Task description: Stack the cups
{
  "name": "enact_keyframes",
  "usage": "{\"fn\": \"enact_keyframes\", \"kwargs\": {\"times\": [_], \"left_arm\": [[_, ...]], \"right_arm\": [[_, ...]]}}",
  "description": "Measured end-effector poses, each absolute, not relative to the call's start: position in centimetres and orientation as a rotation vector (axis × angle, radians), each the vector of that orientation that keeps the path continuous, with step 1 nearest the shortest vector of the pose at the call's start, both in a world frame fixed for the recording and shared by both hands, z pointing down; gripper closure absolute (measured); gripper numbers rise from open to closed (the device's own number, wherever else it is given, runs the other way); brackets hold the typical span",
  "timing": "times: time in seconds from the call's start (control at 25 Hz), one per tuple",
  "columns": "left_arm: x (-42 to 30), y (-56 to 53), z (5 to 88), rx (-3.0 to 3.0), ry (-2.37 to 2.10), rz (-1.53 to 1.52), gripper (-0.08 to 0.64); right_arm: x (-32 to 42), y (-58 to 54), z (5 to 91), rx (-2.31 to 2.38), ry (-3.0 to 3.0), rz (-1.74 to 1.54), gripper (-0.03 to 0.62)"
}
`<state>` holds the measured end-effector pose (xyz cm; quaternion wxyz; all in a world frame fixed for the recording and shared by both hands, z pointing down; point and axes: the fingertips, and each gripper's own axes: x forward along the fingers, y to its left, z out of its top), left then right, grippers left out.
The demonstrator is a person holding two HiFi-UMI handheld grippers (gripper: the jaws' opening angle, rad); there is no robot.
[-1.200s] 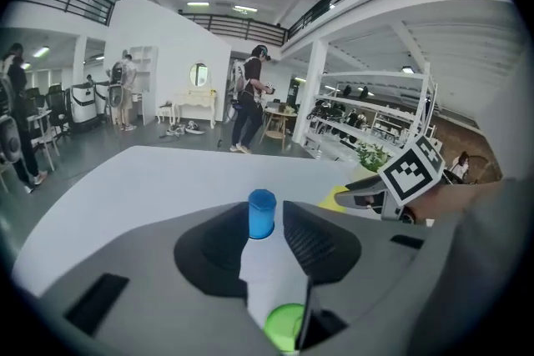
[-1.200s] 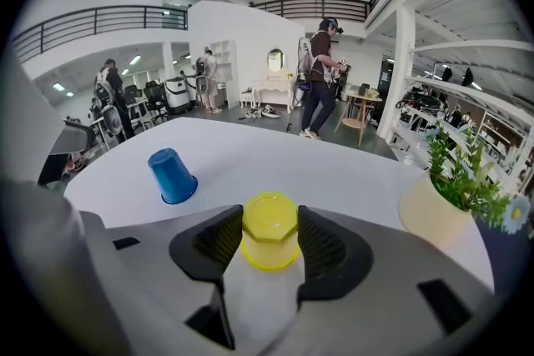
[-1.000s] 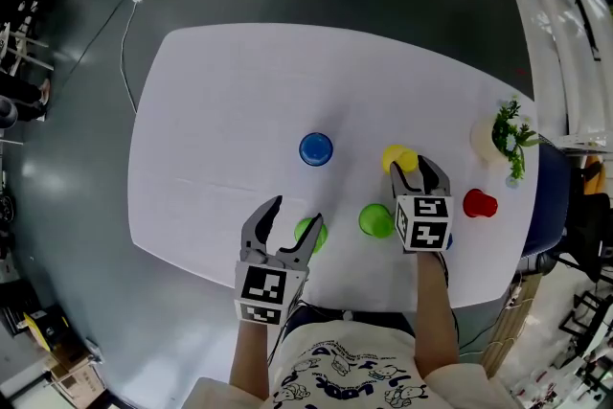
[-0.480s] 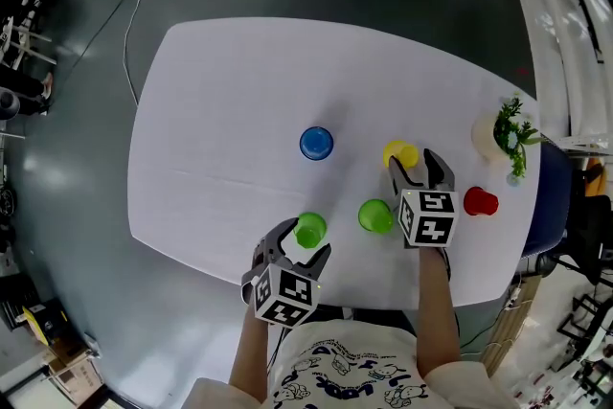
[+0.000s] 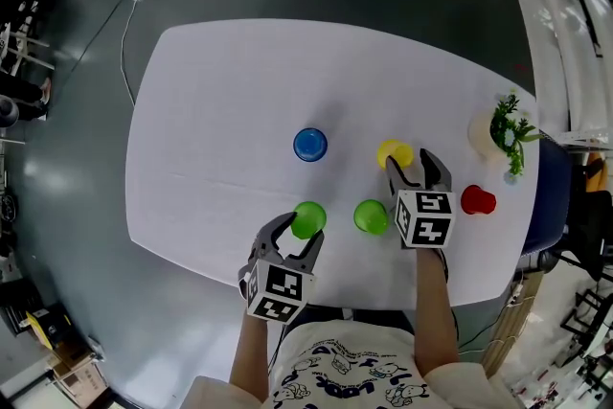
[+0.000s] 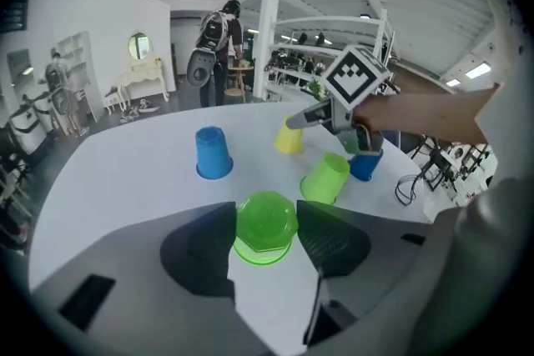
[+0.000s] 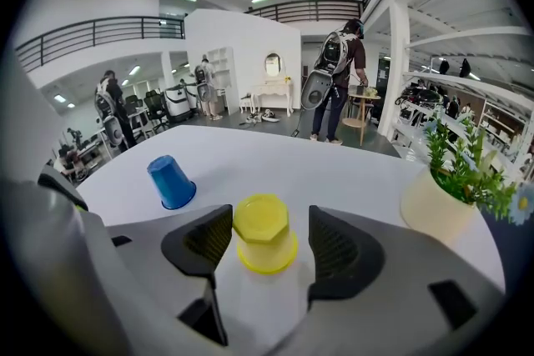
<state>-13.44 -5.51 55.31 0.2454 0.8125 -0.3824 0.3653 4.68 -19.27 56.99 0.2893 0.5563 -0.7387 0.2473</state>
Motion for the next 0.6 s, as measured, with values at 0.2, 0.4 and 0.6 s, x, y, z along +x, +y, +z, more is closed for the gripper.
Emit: {"fn": "enact_keyframes", "kwargs": {"times": [0.2, 0.4, 0.6], "left_arm": [[-11.2, -10.5, 52.9, 2.288, -1.099, 0.922, 0.321], [-7.9, -15.1, 52.4, 2.316, -1.111, 0.902, 0.321], [-6.7, -17.9, 54.0, 2.268, -1.114, 0.971, 0.321]], "right_arm": [[4.5, -19.4, 56.7, 1.485, -1.979, 0.661, 0.296], [4.3, -19.7, 56.7, 1.474, -1.983, 0.660, 0.303], [3.9, -19.8, 57.1, 1.467, -1.981, 0.671, 0.316]]}}
